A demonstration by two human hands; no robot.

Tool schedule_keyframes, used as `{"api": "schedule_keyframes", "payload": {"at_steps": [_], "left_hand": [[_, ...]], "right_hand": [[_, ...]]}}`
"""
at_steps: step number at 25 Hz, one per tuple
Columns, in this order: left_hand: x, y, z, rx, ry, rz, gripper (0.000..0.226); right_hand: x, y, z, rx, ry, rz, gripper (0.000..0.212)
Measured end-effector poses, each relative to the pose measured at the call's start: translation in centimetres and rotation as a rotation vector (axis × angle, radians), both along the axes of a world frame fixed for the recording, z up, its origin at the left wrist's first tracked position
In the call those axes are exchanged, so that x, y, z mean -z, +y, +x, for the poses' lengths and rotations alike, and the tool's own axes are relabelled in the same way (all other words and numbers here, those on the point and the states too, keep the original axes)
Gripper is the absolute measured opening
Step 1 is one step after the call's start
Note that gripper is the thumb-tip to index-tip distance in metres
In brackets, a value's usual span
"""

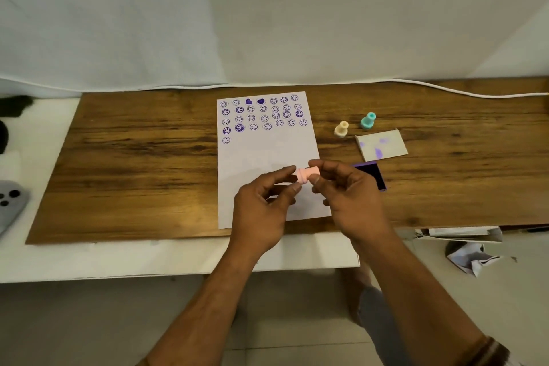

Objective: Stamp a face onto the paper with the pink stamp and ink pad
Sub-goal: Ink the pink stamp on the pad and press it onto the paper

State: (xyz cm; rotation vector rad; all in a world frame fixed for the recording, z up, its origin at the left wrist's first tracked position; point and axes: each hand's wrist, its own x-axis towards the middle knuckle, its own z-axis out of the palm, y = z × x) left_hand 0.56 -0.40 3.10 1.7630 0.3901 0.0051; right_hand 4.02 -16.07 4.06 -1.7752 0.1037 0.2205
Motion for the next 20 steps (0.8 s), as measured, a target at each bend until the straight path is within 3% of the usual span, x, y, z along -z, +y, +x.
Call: {"api": "schedule_keyframes", "payload": {"at_steps": [10, 20], "left_hand": [[-0.03, 0.4, 0.42, -0.061, 0.063, -0.054, 0.025], [-0.48, 0.48, 0.54, -0.124, 0.183, -0.518, 0.019]], "right_hand": [[0.48, 0.28, 0.94, -0.136, -0.014, 0.012, 0.029], [0.57, 0.07, 0.84, -0.199, -0.136, 0.019, 0.031]]}}
